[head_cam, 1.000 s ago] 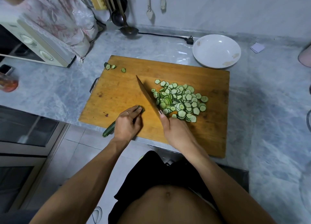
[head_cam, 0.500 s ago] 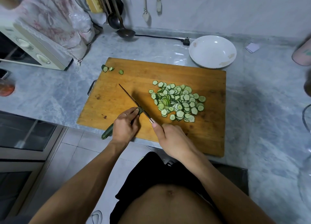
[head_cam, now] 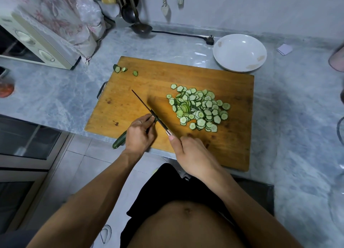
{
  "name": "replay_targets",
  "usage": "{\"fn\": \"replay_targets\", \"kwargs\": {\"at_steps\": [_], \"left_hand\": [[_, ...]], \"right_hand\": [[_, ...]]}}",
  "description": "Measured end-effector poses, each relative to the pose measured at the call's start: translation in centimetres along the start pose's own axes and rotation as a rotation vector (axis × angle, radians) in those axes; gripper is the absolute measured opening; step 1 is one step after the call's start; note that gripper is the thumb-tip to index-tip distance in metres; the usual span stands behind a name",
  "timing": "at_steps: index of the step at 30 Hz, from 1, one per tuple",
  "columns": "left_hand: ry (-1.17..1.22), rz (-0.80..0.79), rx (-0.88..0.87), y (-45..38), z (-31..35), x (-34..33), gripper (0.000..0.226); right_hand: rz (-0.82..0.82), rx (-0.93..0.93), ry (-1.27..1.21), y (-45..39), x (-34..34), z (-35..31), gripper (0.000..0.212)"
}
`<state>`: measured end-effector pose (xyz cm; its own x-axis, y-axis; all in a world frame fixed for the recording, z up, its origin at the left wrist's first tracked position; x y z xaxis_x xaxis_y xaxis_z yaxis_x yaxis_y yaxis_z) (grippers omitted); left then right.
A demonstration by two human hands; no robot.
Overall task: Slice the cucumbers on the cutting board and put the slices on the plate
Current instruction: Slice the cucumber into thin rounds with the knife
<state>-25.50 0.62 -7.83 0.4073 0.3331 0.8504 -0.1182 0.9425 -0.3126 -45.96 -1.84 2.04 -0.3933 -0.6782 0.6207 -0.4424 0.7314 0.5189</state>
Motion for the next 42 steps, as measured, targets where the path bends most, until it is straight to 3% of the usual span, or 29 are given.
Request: {"fn": "replay_targets", "kwargs": {"at_steps": [6, 13, 28, 32, 36, 39, 42], "left_hand": [[0.007, -0.002, 0.029, -0.2, 0.2, -0.1, 0.035], [0.004, 0.003, 0.012, -0.1, 0.2, 0.1, 0.03], [0.095, 0.064, 0.137, -0.8, 1.6, 1.4, 0.026], [0.168, 0.292, 0.122, -1.4, 3.1, 3.6, 0.024], [0.137, 0.556, -0.069, -2.3, 5.6, 5.9, 0.015], [0.076, 0.367, -0.265, -3.8, 6.6, 6.3, 0.013], [0.076, 0.029, -0.266, -5.1, 6.7, 5.5, 0.024]], "right_hand": [[-0.086, -0.078, -0.044, -2.1, -0.1, -0.5, 0.057], [-0.012, -0.058, -0.023, -2.9, -2.0, -0.9, 0.052], [0.05, -0.064, -0.164, -3.8, 2.5, 2.8, 0.07], [0.104, 0.028, -0.06, -3.1, 3.1, 3.5, 0.057], [0.178, 0.111, 0.146, -2.3, 3.7, 3.7, 0.044], [0.23, 0.178, 0.358, -1.9, 4.0, 3.6, 0.041], [0.253, 0.213, 0.479, -1.6, 4.3, 3.5, 0.042]]}}
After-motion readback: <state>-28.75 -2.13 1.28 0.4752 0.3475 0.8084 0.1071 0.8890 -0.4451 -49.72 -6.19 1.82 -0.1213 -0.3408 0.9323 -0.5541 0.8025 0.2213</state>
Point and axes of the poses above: each hand's wrist, its own y-axis away from the middle knuckle, its own x-axis out of the back of the hand, z = x × y, the point moved 2 cm from there along -y, towards the middle knuckle, and after that the axes turned 12 degrees about -x, right-handed, at the moved point
